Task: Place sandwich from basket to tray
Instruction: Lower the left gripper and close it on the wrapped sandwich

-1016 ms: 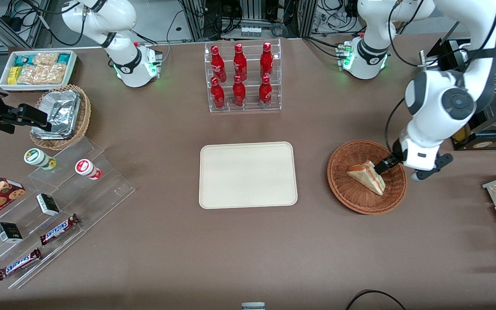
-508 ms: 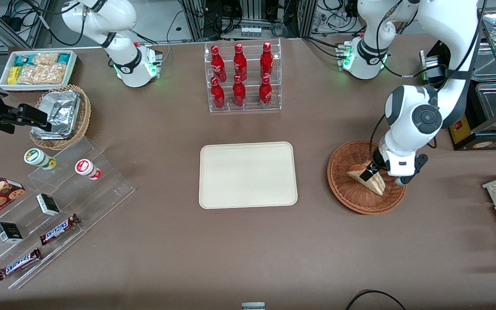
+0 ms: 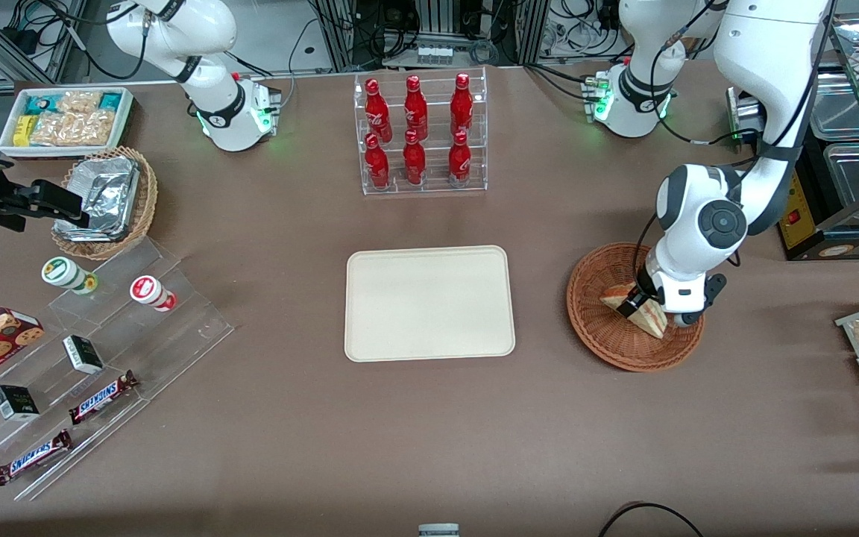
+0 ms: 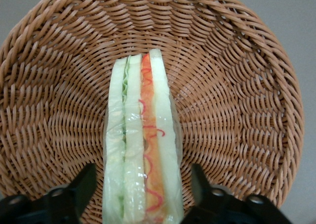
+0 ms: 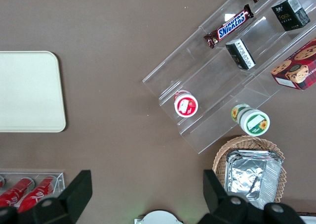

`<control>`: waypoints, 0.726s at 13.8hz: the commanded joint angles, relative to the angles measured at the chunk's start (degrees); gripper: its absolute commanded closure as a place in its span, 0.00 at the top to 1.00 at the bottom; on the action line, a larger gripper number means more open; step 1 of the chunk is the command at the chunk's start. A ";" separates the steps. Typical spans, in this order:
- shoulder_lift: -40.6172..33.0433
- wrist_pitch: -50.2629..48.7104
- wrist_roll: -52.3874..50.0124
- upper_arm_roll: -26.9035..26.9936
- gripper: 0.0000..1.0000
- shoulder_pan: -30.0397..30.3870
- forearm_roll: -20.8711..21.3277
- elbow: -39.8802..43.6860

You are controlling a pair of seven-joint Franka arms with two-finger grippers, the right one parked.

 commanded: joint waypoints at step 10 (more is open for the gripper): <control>-2.48 -28.14 -0.19 -7.46 0.00 -0.49 2.45 24.71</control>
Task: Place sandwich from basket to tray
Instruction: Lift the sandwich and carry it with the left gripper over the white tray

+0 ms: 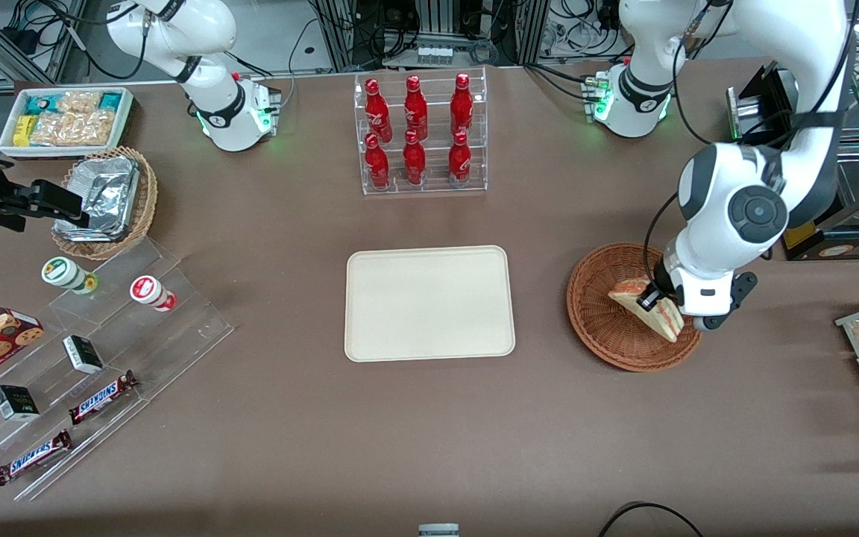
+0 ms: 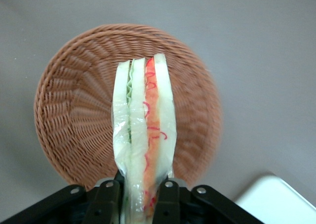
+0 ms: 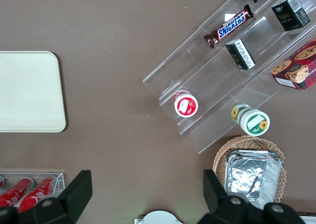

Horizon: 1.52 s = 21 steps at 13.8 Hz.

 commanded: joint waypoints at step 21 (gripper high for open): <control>37.25 3.37 -0.48 -26.01 0.00 -14.25 26.33 29.18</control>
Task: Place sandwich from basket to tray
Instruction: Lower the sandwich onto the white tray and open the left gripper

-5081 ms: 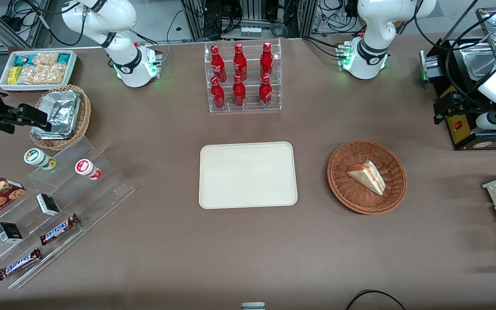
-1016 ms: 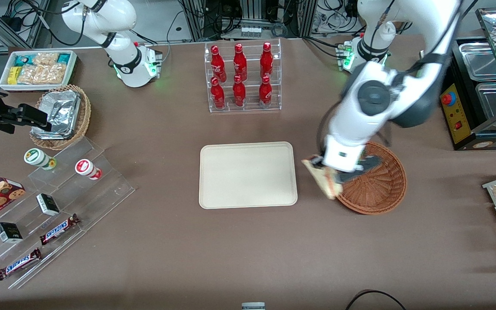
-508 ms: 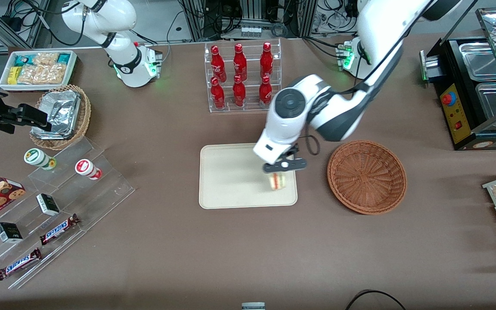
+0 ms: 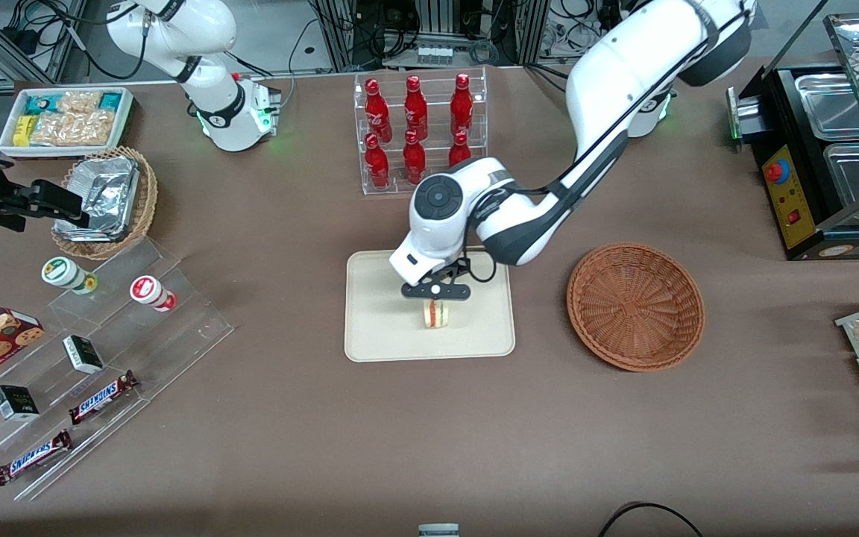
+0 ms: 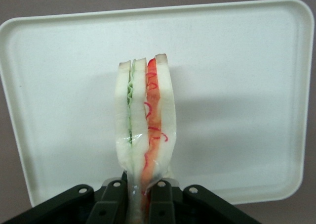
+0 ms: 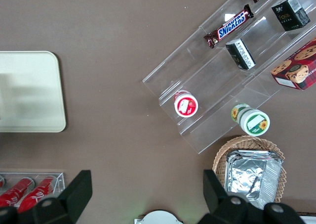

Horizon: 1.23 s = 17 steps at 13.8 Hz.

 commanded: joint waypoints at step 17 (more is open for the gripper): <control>-8.19 -5.72 -11.17 1.60 1.00 1.15 2.12 2.65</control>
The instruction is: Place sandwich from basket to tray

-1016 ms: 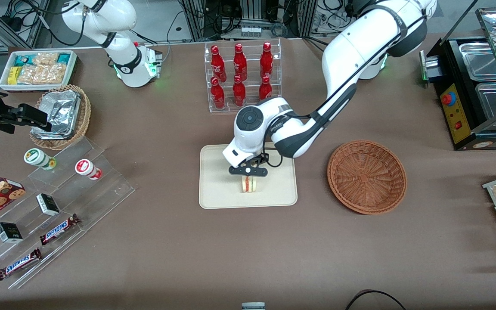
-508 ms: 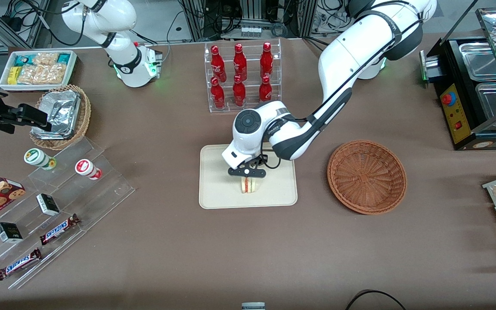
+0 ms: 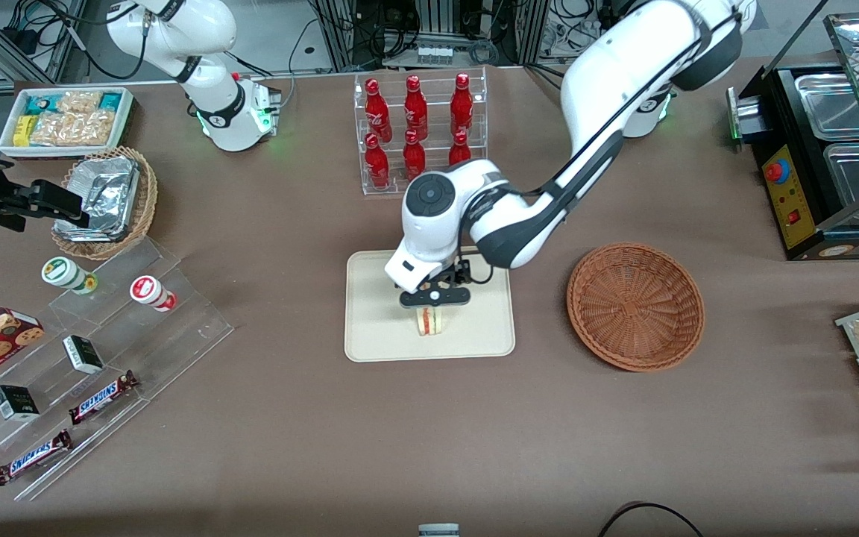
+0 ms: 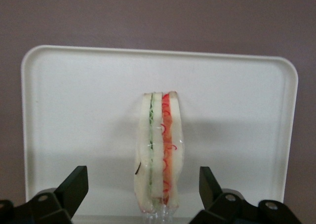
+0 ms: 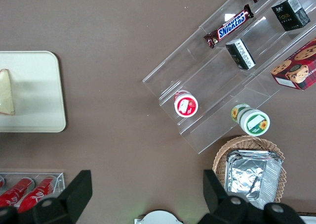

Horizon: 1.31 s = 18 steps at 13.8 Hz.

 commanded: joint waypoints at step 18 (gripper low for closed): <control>-30.04 -28.66 29.28 0.52 1.00 28.91 -18.09 -1.66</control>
